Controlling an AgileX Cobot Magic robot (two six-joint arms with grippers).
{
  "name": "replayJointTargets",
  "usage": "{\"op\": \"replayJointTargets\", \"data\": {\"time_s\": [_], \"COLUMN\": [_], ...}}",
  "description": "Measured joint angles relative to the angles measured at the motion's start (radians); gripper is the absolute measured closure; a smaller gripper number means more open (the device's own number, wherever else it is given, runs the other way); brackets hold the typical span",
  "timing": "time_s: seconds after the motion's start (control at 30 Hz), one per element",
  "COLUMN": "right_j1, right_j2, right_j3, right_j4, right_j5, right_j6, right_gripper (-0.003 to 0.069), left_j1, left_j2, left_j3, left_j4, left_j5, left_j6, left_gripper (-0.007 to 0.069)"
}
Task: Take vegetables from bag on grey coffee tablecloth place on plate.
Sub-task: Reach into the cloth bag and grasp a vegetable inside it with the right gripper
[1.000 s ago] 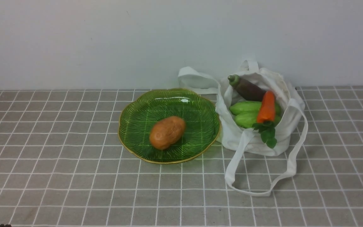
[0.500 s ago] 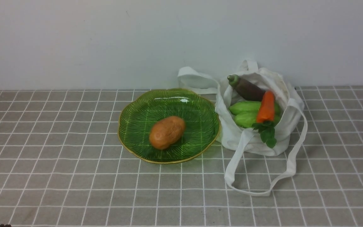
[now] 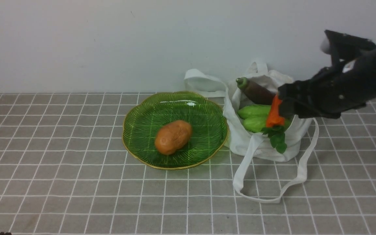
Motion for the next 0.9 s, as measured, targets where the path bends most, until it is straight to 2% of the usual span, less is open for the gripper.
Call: {"op": "replayJointTargets", "data": {"time_s": [0.13, 0.27, 0.63, 0.73, 0.83, 0.9], "right_j1": [0.0, 0.0, 0.0, 0.0, 0.0, 0.0], "right_j2": [0.17, 0.283, 0.41, 0.417, 0.417, 0.412], "right_j3": [-0.13, -0.212, -0.254, -0.254, -0.255, -0.255], "right_j4": [-0.119, -0.186, -0.248, -0.25, -0.25, -0.25], "right_j5": [-0.004, -0.008, -0.047, -0.048, -0.047, -0.041], "right_j6": [0.121, 0.202, 0.273, 0.273, 0.264, 0.257], "right_gripper": [0.0253, 0.0242, 0.0239, 0.026, 0.0344, 0.0345], "left_j1": [0.0, 0.0, 0.0, 0.0, 0.0, 0.0], "left_j2": [0.0, 0.0, 0.0, 0.0, 0.0, 0.0], "left_j3": [0.0, 0.0, 0.0, 0.0, 0.0, 0.0], "left_j4": [0.0, 0.0, 0.0, 0.0, 0.0, 0.0], "left_j5": [0.0, 0.0, 0.0, 0.0, 0.0, 0.0], "left_j6": [0.0, 0.0, 0.0, 0.0, 0.0, 0.0], "left_gripper": [0.0629, 0.0629, 0.0629, 0.0629, 0.0629, 0.0629]}}
